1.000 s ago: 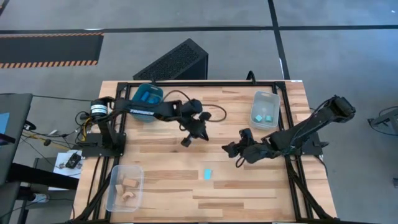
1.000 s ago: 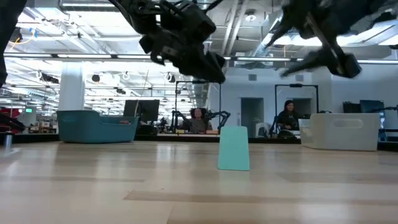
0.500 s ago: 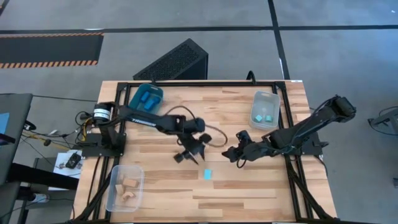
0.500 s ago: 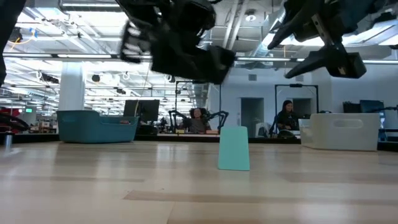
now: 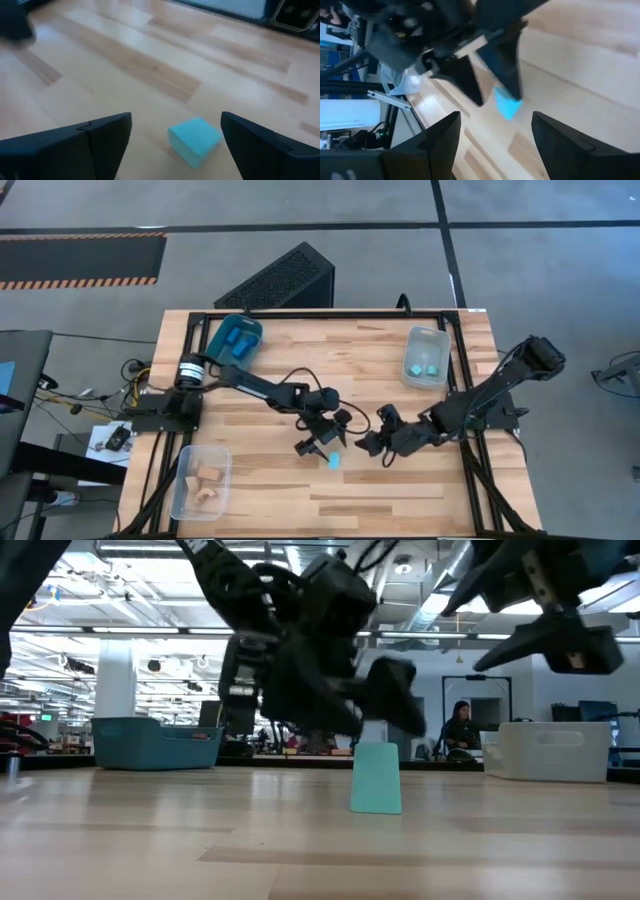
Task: Sort & place blocks by color
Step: Put the light blue block into the gray bin
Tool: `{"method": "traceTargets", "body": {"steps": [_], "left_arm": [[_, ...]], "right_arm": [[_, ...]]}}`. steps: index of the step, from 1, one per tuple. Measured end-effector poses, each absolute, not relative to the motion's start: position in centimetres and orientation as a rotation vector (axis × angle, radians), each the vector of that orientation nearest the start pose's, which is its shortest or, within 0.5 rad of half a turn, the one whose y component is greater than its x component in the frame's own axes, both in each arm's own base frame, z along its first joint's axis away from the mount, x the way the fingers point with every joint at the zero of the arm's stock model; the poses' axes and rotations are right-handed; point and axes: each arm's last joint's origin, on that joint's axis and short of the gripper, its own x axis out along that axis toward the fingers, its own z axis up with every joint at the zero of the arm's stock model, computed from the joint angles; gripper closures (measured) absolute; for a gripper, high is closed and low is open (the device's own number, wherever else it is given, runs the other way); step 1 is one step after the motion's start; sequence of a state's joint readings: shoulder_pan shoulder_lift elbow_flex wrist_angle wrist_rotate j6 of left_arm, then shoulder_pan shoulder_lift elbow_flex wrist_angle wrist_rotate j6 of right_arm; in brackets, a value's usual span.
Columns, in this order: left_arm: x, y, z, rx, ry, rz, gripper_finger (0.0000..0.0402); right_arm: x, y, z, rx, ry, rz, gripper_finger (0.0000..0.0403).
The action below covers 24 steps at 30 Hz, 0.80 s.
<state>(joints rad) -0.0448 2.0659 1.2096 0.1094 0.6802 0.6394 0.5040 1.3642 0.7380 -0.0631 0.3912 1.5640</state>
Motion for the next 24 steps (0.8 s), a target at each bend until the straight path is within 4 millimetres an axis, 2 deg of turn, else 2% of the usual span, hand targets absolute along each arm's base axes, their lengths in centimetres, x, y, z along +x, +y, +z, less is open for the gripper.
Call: {"method": "traceTargets", "body": {"steps": [5,9,18,24], "left_arm": [[42.0,-4.1,10.9,0.312,0.487,-0.9,0.011],[42.1,-4.4,9.9,0.324,0.497,-0.92,0.013],[41.6,-4.8,9.1,0.31,0.559,-0.947,0.0219],[41.7,-4.1,9.1,0.26,0.583,-0.913,0.0286]], "right_arm": [[23.7,13.3,20.7,1.254,0.57,-0.372,0.0133],[23.5,13.8,20.7,1.267,0.577,-0.363,0.0133],[23.4,13.8,20.6,1.252,0.58,-0.365,0.0133],[23.2,13.7,20.4,1.231,0.6,-0.388,0.0133]]}}
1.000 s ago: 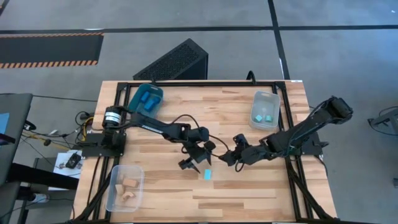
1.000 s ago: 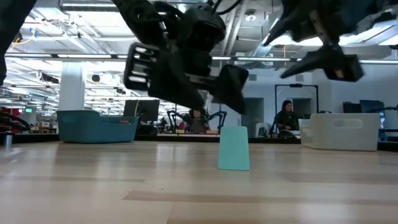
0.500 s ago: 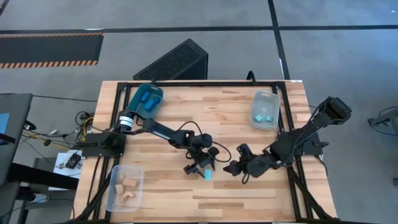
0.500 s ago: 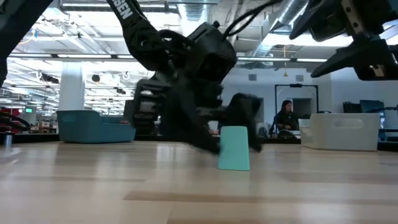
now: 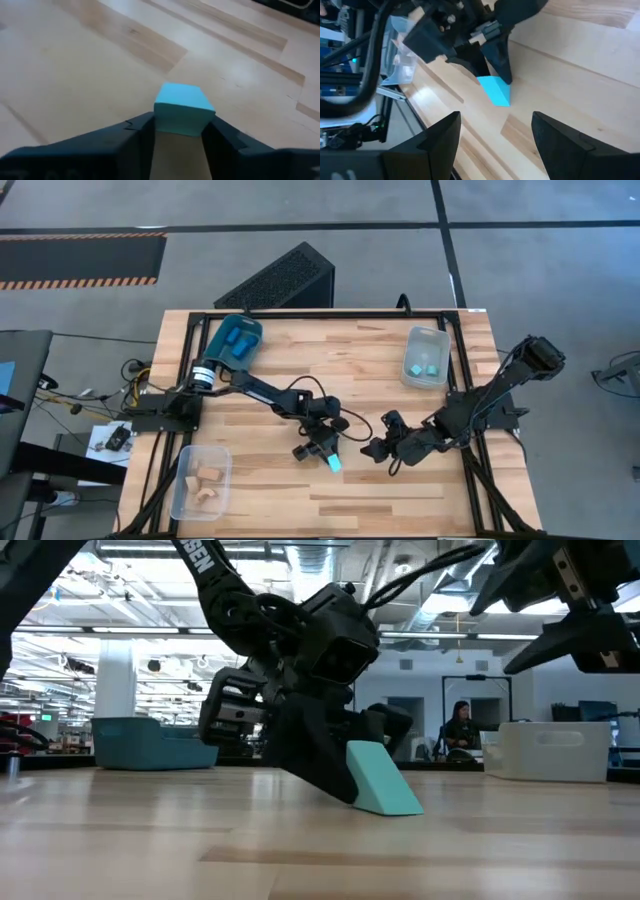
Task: Sort & place blocks by color
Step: Put the light blue block into the gray bin
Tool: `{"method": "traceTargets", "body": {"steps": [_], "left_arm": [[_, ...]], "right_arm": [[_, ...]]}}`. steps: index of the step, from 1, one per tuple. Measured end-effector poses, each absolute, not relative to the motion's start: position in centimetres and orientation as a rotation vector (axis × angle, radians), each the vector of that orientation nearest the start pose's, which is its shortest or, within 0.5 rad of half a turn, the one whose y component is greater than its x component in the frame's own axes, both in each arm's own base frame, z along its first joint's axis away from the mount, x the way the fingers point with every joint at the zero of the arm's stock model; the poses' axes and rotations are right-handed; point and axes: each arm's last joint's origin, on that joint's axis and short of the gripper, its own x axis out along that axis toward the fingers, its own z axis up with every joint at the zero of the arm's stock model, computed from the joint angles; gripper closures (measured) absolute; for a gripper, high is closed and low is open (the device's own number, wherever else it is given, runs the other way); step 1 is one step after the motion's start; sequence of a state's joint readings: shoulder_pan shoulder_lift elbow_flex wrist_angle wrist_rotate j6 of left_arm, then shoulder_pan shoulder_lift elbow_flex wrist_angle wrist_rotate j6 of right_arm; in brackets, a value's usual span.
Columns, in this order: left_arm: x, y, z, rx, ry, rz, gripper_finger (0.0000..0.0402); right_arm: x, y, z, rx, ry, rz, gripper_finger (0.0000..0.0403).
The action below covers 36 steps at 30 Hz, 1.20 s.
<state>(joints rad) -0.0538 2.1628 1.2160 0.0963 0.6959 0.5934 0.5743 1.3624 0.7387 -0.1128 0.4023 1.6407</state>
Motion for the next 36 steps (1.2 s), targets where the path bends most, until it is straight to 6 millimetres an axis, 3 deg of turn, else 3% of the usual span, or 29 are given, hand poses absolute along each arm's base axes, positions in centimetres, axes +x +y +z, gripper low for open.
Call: {"method": "traceTargets", "body": {"steps": [6,13,18,22,25,33,36], "left_arm": [[41.7,-3.4,9.2,0.184,0.604,-0.901,0.0293],[41.7,-3.5,9.2,0.175,0.616,-0.882,0.0194],[41.7,-3.9,9.2,0.21,0.603,-0.897,0.0156],[41.7,-4.6,9.2,0.237,0.592,-0.913,0.0175],[41.7,-5.0,9.3,0.26,0.579,-0.923,0.0206],[42.1,-5.2,8.6,0.25,0.575,-0.886,0.0294],[42.1,-5.1,8.6,0.22,0.591,-0.869,0.0298]], "right_arm": [[23.1,13.6,20.2,1.212,0.616,-0.404,0.0133],[23.1,13.6,20.2,1.194,0.606,-0.406,0.0133],[24.3,13.7,23.0,1.081,0.335,-0.239,0.0133],[24.7,13.4,26.3,0.956,0.106,-0.092,0.0133],[24.5,13.1,27.2,0.885,0.063,-0.069,0.0133],[23.9,13.3,23.5,0.909,0.343,-0.219,0.0133],[23.4,13.7,22.7,0.923,0.404,-0.244,0.0133]]}}
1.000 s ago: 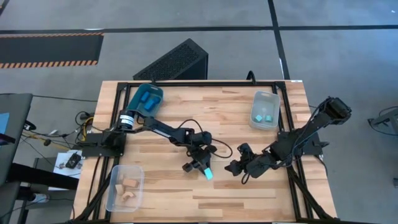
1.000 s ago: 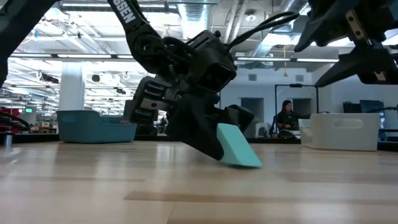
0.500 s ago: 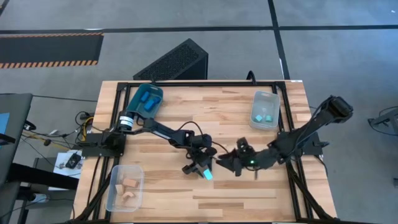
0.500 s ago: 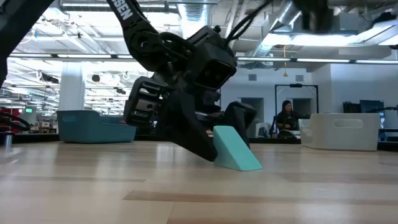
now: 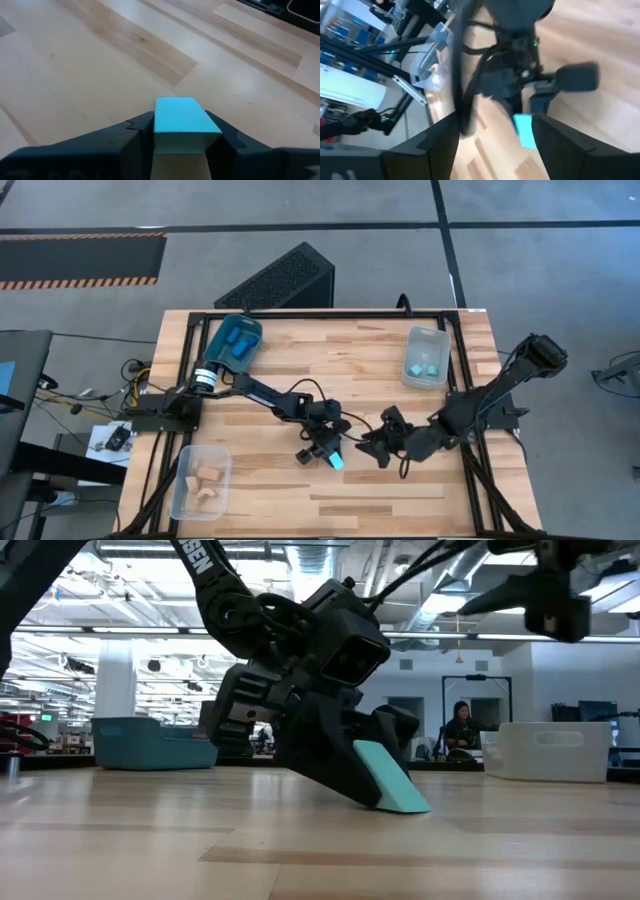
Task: Sort & place blocks by color
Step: Put the light blue block into the gray bin
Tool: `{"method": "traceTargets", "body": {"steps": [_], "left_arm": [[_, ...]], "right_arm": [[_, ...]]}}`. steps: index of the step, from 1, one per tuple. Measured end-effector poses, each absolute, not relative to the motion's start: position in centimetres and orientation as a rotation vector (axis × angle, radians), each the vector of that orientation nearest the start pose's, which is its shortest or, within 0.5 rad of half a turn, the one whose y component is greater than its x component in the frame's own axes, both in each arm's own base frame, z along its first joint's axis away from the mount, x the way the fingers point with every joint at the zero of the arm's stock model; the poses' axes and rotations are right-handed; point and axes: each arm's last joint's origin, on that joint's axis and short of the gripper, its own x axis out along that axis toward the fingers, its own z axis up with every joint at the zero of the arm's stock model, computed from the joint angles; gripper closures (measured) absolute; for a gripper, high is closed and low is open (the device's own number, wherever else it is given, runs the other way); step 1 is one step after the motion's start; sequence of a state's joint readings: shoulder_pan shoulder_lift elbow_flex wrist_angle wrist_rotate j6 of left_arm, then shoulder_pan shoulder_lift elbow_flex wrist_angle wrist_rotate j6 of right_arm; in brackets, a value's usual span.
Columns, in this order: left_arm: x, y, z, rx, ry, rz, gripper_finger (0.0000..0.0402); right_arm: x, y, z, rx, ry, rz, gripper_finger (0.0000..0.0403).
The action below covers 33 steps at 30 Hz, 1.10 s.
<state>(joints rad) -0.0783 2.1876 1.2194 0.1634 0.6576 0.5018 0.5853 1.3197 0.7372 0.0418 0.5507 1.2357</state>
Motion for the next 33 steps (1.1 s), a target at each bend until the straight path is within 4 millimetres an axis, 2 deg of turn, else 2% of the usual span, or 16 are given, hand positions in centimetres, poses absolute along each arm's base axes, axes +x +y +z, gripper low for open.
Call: {"method": "traceTargets", "body": {"steps": [3,8,11,14,17,20,23,27,33], "left_arm": [[42.2,-4.7,8.6,0.197,0.599,-0.854,0.0298],[42.0,-3.4,9.8,0.177,0.618,-0.795,0.0297],[42.1,-2.3,11.8,0.186,0.572,-0.764,0.0297],[41.7,-1.1,14.1,0.185,0.546,-0.738,0.0297],[40.9,0.2,16.2,0.201,0.531,-0.708,0.0297],[39.7,1.4,18.6,0.256,0.509,-0.663,0.0297],[38.8,2.6,20.5,0.285,0.476,-0.618,0.0297],[38.3,3.8,23.0,0.306,0.376,-0.58,0.0297],[38.8,4.3,24.3,0.272,0.225,-0.602,0.0297]], "right_arm": [[23.2,14.2,22.6,0.929,0.416,-0.241,0.0133],[22.9,14.7,23.5,0.896,0.314,-0.232,0.0133],[22.5,14.9,23.8,0.87,0.271,-0.264,0.0133],[21.8,14.9,23.1,0.872,0.272,-0.357,0.0133],[21.0,14.6,22.3,0.938,0.226,-0.493,0.0133],[20.3,14.1,21.9,1.055,0.096,-0.621,0.0133],[20.0,13.7,21.6,1.148,0.024,-0.681,0.0133],[20.8,13.3,21.4,1.176,0.003,-0.696,0.0133],[23.7,11.5,22.9,1.151,0.021,-0.605,0.0133]]}}
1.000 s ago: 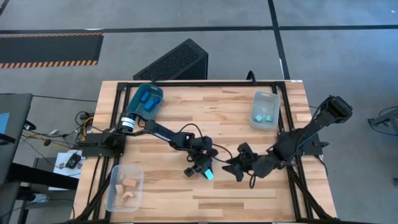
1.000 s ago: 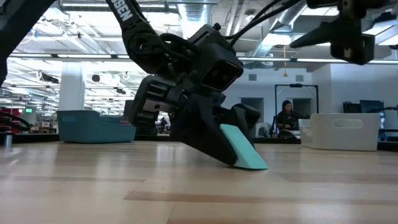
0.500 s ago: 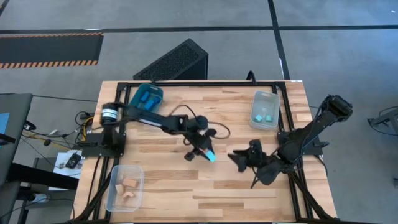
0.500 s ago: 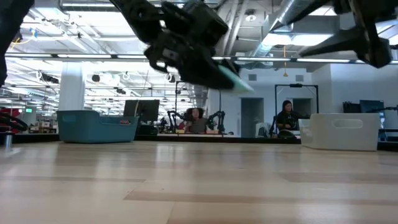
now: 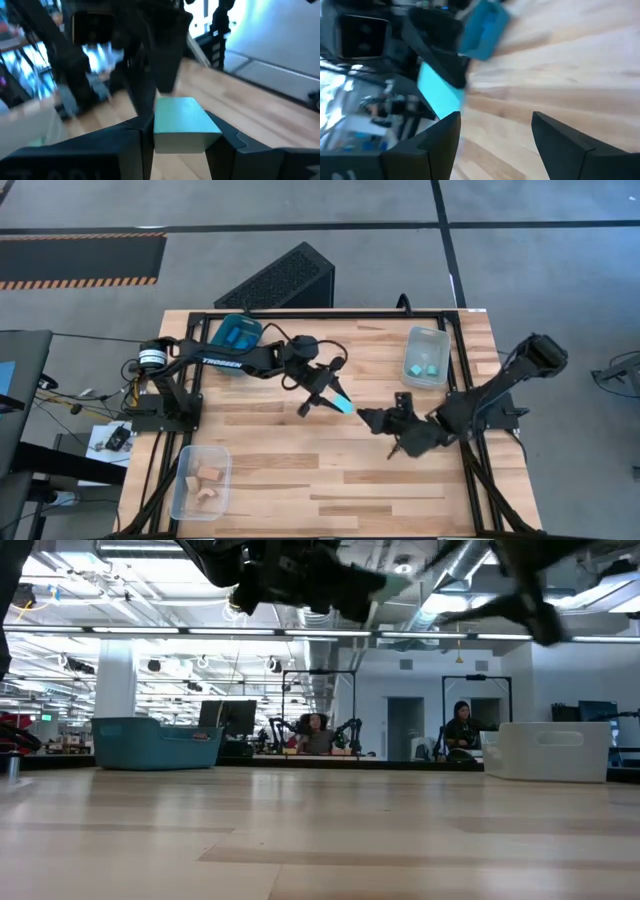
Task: Sort & place blocks by color
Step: Put the light blue block into the gray bin
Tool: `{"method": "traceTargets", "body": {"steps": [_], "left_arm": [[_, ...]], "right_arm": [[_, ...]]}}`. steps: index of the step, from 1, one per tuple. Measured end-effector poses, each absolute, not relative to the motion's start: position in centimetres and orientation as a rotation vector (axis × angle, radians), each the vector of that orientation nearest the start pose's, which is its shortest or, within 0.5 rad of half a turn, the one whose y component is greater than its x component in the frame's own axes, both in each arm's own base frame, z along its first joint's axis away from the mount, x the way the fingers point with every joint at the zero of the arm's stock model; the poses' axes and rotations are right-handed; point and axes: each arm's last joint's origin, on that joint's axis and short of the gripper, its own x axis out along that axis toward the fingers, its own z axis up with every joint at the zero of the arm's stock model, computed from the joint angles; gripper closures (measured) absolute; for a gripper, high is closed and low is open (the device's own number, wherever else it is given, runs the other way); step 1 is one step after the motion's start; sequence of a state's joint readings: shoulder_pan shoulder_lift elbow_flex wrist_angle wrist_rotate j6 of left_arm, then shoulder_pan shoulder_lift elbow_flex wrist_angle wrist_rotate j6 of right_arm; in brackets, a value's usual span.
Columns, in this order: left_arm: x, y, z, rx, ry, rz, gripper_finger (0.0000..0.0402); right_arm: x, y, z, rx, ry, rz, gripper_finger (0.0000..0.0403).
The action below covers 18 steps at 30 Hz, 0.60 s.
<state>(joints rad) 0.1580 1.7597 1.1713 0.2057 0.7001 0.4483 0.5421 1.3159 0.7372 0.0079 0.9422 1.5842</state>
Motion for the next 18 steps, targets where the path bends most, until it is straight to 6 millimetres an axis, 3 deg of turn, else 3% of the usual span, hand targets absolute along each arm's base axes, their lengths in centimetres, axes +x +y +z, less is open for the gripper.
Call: {"method": "traceTargets", "body": {"steps": [5,18], "left_arm": [[39.0,4.2,24.6,0.268,0.177,-0.63,0.0297],[39.0,5.2,24.9,0.264,0.144,-0.62,0.0293]], "right_arm": [[25.5,10.0,24.7,1.102,-0.052,-0.519,0.0133],[27.0,6.1,25.0,1.125,-0.004,-0.482,0.0133]]}}
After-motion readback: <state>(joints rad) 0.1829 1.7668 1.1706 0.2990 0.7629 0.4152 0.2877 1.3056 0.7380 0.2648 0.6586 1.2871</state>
